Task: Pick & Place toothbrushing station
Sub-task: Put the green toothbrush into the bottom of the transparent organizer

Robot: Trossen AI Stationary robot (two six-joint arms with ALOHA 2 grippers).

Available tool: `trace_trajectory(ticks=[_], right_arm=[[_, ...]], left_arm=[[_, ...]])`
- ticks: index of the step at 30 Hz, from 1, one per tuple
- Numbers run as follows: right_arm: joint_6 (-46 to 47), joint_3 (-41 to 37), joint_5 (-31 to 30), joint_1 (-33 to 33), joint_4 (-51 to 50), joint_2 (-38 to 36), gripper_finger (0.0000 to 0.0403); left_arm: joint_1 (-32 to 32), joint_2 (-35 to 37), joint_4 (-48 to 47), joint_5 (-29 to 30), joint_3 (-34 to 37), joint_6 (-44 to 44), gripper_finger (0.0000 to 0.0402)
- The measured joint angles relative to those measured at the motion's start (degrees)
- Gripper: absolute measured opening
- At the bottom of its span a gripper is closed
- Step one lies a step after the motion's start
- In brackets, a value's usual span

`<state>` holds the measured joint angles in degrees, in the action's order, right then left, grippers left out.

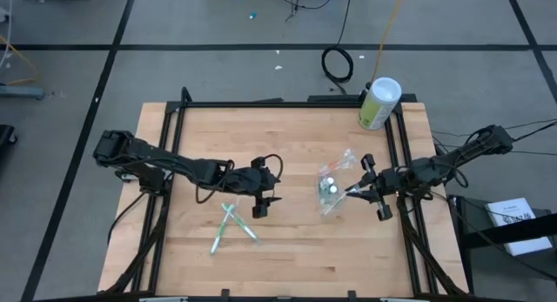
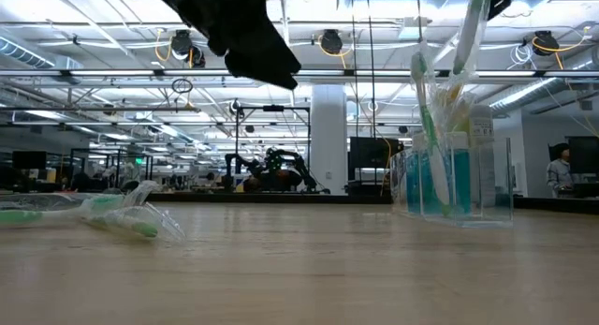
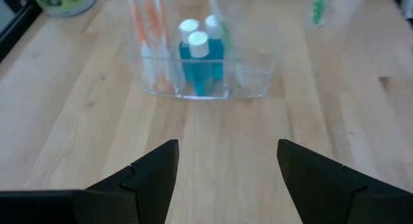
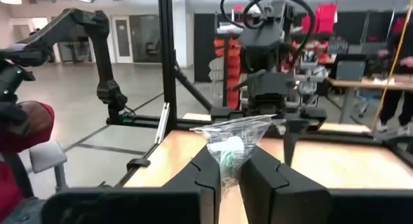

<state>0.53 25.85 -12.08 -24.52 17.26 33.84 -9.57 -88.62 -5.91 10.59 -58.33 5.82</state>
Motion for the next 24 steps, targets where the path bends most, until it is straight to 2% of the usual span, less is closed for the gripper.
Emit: trace_trajectory(ticks=[3, 10, 15, 24], right_arm=[[0.8, 0.0, -1.1, 0.0, -2.5, -0.3, 0.0029], [1.6, 0.0, -11.5, 0.0, -6.4, 0.2, 0.0029], [4.6, 0.0, -11.7, 0.0, -8.3, 1.5, 0.0028], [4.5, 0.0, -11.7, 0.0, -8.9, 4.1, 0.0030]], left_arm=[[0.9, -1.2, 1.0, 0.0, 0.0, 0.7, 0.0269], [1.9, -2.3, 1.7, -0.1, 0.0, 2.5, 0.0269], [1.9, -2.3, 2.7, -0.1, 0.0, 2.3, 0.0269], [1.9, -2.3, 2.9, -0.1, 0.0, 2.2, 0.0269]])
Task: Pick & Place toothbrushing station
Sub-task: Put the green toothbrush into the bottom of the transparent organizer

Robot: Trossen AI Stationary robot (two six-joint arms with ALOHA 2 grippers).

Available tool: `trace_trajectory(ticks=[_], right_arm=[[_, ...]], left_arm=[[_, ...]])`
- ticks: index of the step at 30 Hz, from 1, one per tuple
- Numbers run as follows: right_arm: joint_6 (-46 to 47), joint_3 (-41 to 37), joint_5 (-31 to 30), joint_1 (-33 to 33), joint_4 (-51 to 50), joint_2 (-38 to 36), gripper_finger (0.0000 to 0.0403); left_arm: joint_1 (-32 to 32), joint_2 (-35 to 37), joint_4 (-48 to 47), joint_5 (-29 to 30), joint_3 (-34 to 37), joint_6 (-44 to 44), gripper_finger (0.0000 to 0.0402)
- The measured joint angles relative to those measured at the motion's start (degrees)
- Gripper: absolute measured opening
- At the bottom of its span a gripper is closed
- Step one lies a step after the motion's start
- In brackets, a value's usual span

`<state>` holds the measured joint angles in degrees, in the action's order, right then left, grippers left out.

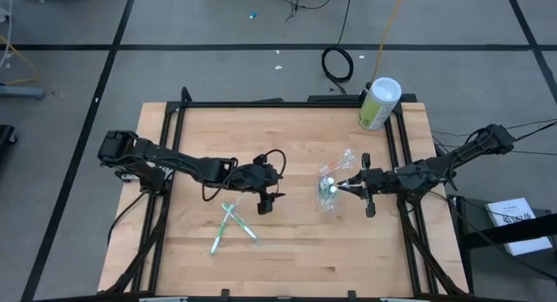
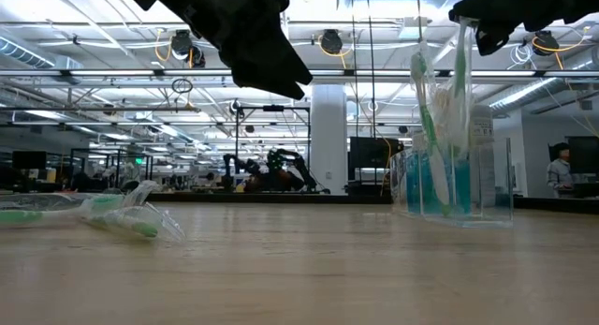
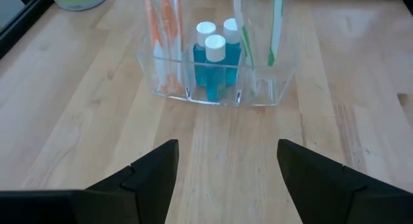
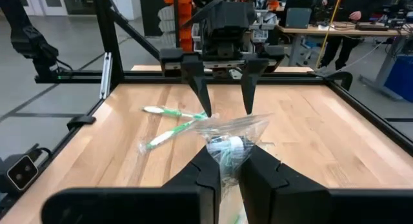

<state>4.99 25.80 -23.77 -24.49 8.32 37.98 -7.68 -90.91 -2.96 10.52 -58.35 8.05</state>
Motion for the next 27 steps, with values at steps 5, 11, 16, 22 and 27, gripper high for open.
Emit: trace_trajectory(ticks=[5, 11, 16, 22, 27], right_arm=[[0.2, 0.0, 0.0, 0.0, 0.5, 1.7, 0.0029], [6.1, 0.0, -0.1, 0.0, 0.5, 6.8, 0.0028], [8.0, 0.0, -0.2, 0.0, 2.4, 11.4, 0.0032], [6.6, 0.0, -0.2, 0.0, 7.4, 15.7, 0.0028], [6.7, 0.1, -0.2, 0.0, 8.0, 17.6, 0.0035]], left_arm=[[0.0, 0.0, 0.0, 0.0, 0.0, 0.0, 0.0269], [0.0, 0.0, 0.1, 0.0, 0.0, -0.4, 0.0269], [0.0, 0.0, 0.8, 0.0, 0.0, -0.4, 0.0269], [0.0, 0.0, 1.2, 0.0, 0.0, -0.4, 0.0269], [0.0, 0.0, 1.3, 0.0, 0.0, -0.4, 0.0269]])
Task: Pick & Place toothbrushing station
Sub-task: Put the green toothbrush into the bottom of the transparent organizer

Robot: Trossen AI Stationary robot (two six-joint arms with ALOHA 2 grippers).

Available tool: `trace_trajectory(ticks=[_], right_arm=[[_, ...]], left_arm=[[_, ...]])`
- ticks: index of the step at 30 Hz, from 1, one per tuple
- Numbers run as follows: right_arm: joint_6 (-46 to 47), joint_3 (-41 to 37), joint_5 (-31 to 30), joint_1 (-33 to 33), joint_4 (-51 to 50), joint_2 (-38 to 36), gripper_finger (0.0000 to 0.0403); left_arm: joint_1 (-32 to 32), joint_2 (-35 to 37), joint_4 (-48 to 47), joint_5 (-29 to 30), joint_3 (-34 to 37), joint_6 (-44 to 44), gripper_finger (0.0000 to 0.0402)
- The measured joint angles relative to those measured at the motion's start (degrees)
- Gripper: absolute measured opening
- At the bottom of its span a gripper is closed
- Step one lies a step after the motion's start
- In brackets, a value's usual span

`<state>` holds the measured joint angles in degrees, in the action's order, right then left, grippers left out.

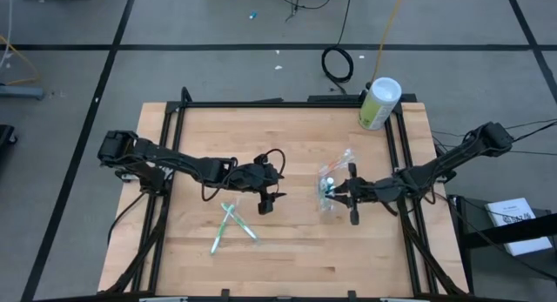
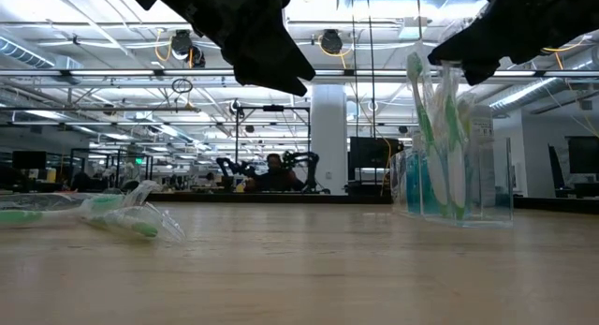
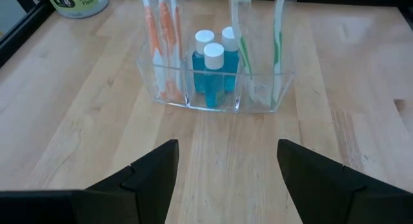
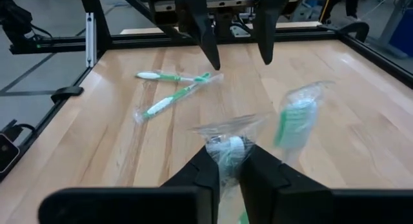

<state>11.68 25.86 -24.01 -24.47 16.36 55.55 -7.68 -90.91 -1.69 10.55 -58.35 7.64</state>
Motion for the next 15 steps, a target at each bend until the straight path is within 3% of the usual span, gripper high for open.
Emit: trace_trajectory(ticks=[10, 15], right_arm=[[0.1, 0.0, 0.1, 0.0, 0.2, 1.2, 0.0055], [-0.4, 0.0, 0.1, 0.0, 2.9, 0.7, 0.0085]], left_arm=[[0.0, 0.0, 0.3, 0.0, 0.0, 0.0, 0.0269], [0.0, 0.0, 0.3, 0.0, 0.0, 0.0, 0.0269]])
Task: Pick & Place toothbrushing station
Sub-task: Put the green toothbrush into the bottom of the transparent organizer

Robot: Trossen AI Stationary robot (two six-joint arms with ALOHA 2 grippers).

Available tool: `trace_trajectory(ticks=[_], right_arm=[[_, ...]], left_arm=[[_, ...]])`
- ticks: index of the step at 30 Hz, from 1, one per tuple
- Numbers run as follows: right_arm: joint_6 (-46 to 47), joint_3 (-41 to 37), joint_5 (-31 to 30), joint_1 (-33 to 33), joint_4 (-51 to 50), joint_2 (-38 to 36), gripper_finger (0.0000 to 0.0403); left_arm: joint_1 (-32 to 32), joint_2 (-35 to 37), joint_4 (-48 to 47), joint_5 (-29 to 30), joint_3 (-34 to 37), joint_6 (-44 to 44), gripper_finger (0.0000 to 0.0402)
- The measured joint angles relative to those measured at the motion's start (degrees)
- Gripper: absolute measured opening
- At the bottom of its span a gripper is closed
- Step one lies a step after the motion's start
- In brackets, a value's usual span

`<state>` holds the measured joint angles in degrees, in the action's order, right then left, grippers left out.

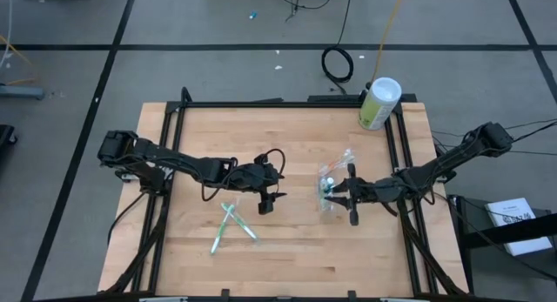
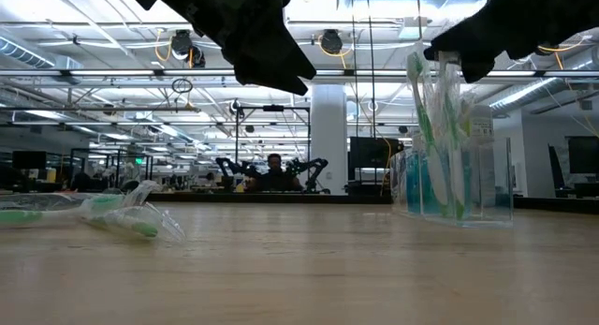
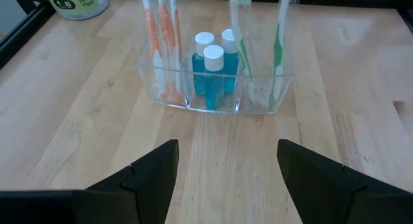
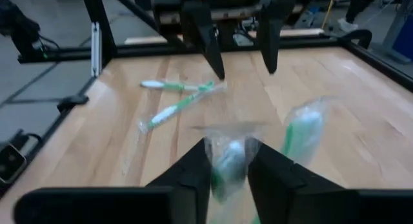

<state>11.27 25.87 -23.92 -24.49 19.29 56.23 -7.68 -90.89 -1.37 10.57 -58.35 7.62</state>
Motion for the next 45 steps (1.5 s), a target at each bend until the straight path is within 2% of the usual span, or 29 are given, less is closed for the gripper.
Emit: trace_trajectory(ticks=[9, 14, 18, 26, 32, 39, 45], right_arm=[[-0.1, 0.0, 0.0, 0.0, 3.8, -1.1, 0.0188], [-6.4, 0.0, 0.0, 0.0, 11.0, -1.1, 0.0234], [-13.6, 0.0, 0.0, 0.0, 16.5, -1.6, 0.0246], [-25.9, 0.0, 0.0, 0.0, 26.9, -5.1, 0.0237], [-30.6, 0.0, 0.0, 0.0, 30.7, -7.2, 0.0236], [-29.5, -0.1, 0.0, 0.0, 27.0, -6.9, 0.0234], [-28.2, -0.1, 0.0, 0.0, 26.5, -7.1, 0.0231]], left_arm=[[0.0, 0.0, 0.0, 0.0, 0.0, 0.0, 0.0269], [0.0, 0.0, 0.0, 0.0, 0.0, 0.0, 0.0269], [0.0, 0.0, 0.0, 0.0, 0.0, 0.1, 0.0269], [0.0, 0.1, -3.8, -0.4, 0.0, 0.1, 0.0269], [-0.1, 0.3, -14.8, -6.4, 0.0, 5.8, 0.0269], [-1.5, 0.2, -33.0, -9.3, 0.0, 22.8, 0.0269], [-4.1, 0.2, -41.0, -27.5, 0.0, 36.4, 0.0269]])
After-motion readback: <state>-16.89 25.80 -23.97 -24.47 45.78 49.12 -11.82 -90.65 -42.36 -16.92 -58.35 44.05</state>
